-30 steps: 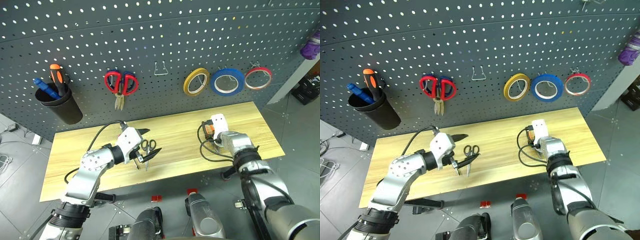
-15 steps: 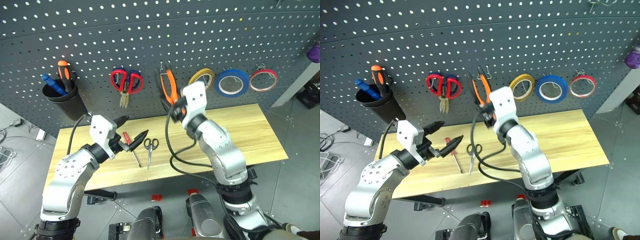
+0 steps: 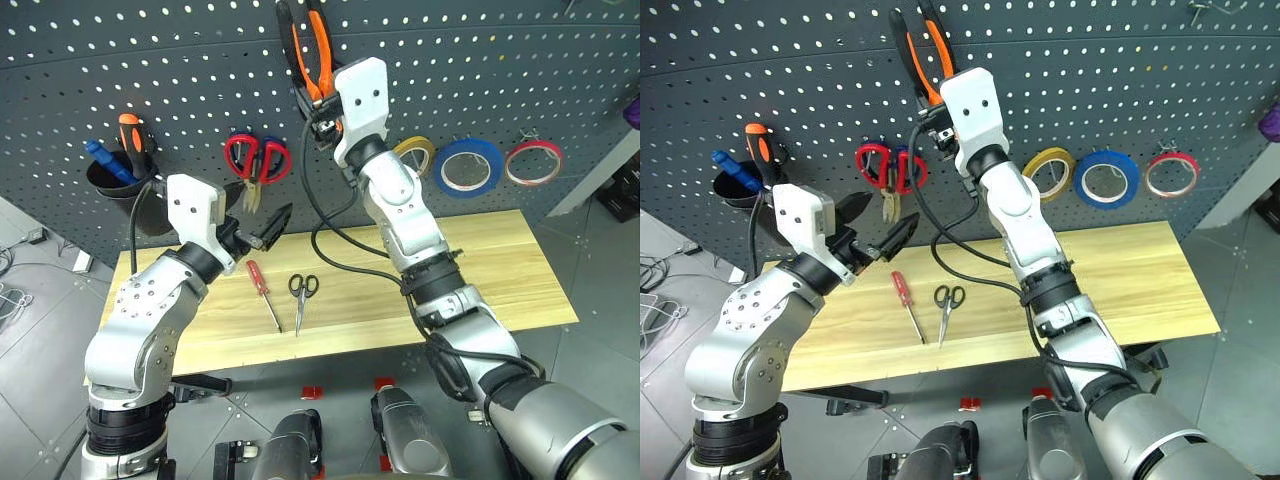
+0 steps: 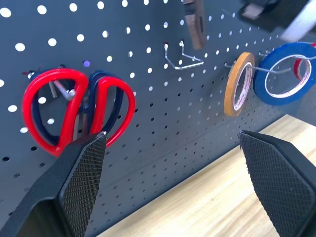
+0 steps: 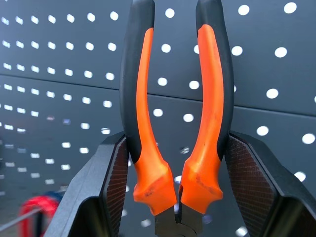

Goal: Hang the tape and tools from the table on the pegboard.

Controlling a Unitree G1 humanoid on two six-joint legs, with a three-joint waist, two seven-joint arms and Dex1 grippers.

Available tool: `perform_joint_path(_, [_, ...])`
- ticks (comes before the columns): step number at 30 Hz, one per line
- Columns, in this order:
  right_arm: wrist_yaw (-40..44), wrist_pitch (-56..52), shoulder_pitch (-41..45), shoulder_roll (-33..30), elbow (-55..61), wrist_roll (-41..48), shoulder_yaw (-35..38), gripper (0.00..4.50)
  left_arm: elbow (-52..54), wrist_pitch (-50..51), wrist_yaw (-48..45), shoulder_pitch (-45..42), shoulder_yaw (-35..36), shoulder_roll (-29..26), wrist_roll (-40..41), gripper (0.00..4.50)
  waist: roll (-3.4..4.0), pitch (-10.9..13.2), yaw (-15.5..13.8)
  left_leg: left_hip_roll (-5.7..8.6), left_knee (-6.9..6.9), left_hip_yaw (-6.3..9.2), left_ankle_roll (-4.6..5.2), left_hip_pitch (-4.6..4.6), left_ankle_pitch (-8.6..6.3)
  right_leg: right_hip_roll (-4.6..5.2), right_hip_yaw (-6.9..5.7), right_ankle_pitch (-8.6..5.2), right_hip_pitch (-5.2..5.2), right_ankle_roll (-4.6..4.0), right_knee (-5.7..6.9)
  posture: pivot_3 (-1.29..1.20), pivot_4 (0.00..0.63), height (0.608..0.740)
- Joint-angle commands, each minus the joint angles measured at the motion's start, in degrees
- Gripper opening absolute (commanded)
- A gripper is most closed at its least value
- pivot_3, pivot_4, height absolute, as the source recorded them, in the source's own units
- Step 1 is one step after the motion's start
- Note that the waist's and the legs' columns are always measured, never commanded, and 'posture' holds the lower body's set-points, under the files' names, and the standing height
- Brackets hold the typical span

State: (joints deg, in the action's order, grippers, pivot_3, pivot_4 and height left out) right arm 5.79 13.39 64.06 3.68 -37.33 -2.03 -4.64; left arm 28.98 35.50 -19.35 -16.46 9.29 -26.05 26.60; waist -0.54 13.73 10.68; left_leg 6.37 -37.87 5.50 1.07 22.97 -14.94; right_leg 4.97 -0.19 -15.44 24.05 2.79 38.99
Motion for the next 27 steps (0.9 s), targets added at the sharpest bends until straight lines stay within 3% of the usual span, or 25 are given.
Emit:
perform_joint_path(1, [-2.8, 9.7, 6.1, -0.7, -7.7, -1.6, 1.1, 2.61, 2.0, -0.3, 0.9, -0.8, -0.1, 0.3, -0.5, 4.50, -0.14, 0.1, -0.1, 0.00, 0.01, -0.02, 0.00, 0.00, 0.00, -0.01, 0.03, 0.01, 0.01, -0.02, 0.00, -0.15, 0.254, 0.740])
perform_joint_path(9, [-7.6, 17.6, 7.2, -2.7, -22.2, -6.0, 0.6, 2.61, 1.4, -0.7, 1.8, -0.6, -0.4, 1.3, -0.7, 4.50, -0.26, 0.2, -1.5, -0.03, 0.01, -0.16, -0.01, 0.00, 0.00, -0.07, 0.28, 0.03, 0.05, -0.07, -0.02, -0.15, 0.259, 0.740])
perform_joint_path(19, [-5.7, 10.7, 2.0, -2.6, -21.5, -3.4, 2.7, 2.61, -0.4, -1.3, 3.8, 1.4, -1.1, 2.3, -3.7, 4.50, -0.29, 0.3, -2.7, -0.09, -0.06, -0.36, -0.02, -0.07, 0.01, -0.15, 0.52, 0.10, 0.04, -0.17, 0.02, -0.17, 0.257, 0.740])
perform_joint_path(24, [-3.4, 4.2, -2.0, -3.6, -15.0, -1.2, 4.0, 4.27, -1.8, 0.4, 5.2, 2.1, -1.4, 4.3, -3.8, 4.50, -0.30, 0.3, -2.7, -0.11, -0.07, -0.36, -0.01, -0.08, 0.01, -0.17, 0.51, 0.14, 0.02, -0.23, 0.01, -0.18, 0.254, 0.740])
perform_joint_path(27, [0.0, -2.5, -5.8, -4.5, -7.1, 0.0, 3.7, 4.45, -2.3, 1.2, 5.7, 3.2, -2.3, 4.5, -4.7, 4.50, -0.30, 0.3, -2.7, -0.11, -0.07, -0.42, -0.01, -0.06, 0.01, -0.17, 0.56, 0.14, 0.06, -0.23, 0.01, -0.19, 0.253, 0.740])
